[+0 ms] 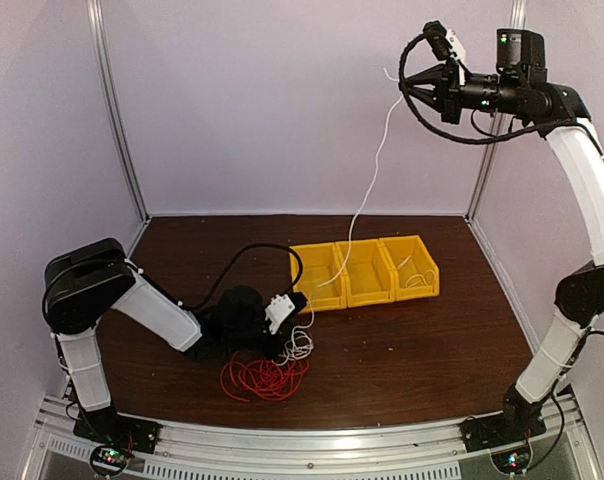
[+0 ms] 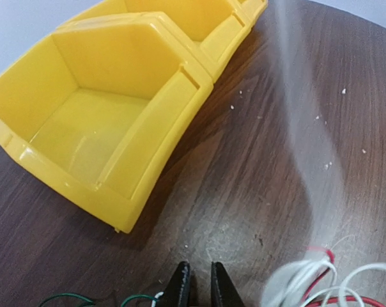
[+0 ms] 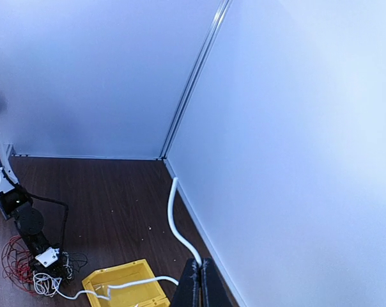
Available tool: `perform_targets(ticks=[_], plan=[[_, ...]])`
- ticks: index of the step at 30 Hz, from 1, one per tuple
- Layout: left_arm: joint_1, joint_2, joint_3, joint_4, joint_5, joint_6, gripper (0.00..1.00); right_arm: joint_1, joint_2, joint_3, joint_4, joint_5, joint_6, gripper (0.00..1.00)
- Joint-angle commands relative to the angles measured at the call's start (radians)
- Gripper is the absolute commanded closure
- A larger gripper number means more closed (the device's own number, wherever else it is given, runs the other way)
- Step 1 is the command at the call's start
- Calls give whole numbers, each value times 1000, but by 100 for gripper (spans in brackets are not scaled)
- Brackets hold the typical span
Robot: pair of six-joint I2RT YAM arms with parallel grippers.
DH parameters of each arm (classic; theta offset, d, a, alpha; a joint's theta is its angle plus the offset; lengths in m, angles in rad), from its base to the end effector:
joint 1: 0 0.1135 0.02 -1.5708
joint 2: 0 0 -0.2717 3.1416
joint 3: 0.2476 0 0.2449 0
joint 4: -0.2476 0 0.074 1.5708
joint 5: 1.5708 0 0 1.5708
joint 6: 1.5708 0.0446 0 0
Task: Untangle the cables
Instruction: Place one of the twisted cables in the tangled cable pile.
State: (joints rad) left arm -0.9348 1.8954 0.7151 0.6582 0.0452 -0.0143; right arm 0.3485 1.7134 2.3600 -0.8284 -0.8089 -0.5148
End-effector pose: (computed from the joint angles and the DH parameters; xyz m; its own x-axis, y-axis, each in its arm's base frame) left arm 0.2094 -0.2870 0.1152 -0.3080 0.3931 -0.8664 0.8226 0.5675 -0.0349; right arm 0.2851 0.1379 0.5544 0.2975 -0.2535 -0.9205 -0.8710 0.3228 -0.3704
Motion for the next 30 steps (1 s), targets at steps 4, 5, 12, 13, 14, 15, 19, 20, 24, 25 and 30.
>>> perform_targets(ticks=[4,5,12,13,14,15,19,20,24,25,30], plan=[[5,-17,7,-155,-7,56,88,-217,-44,129,30,-152,102,100],[6,-25,5,-176,-7,63,88,-252,-48,144,42,-181,123,100],[-8,-76,-41,-242,-30,51,90,-357,-80,162,28,-265,156,100],[-8,-80,-46,-254,-30,44,90,-365,-83,157,23,-270,154,100],[-9,-87,-53,-257,-61,39,90,-367,-85,148,19,-277,154,100],[-13,-96,-63,-254,-67,34,90,-368,-88,142,18,-283,153,100],[-16,-126,-90,-250,-82,17,90,-378,-92,132,33,-289,177,100],[-16,-132,-99,-245,-84,17,90,-386,-93,133,48,-299,194,100],[-20,-159,-111,-241,-87,-15,90,-397,-104,77,70,-335,212,100],[-21,-169,-111,-243,-89,-16,90,-396,-112,36,73,-348,209,100],[-20,-235,-117,-255,-103,-12,90,-396,-230,-369,38,-346,108,100]])
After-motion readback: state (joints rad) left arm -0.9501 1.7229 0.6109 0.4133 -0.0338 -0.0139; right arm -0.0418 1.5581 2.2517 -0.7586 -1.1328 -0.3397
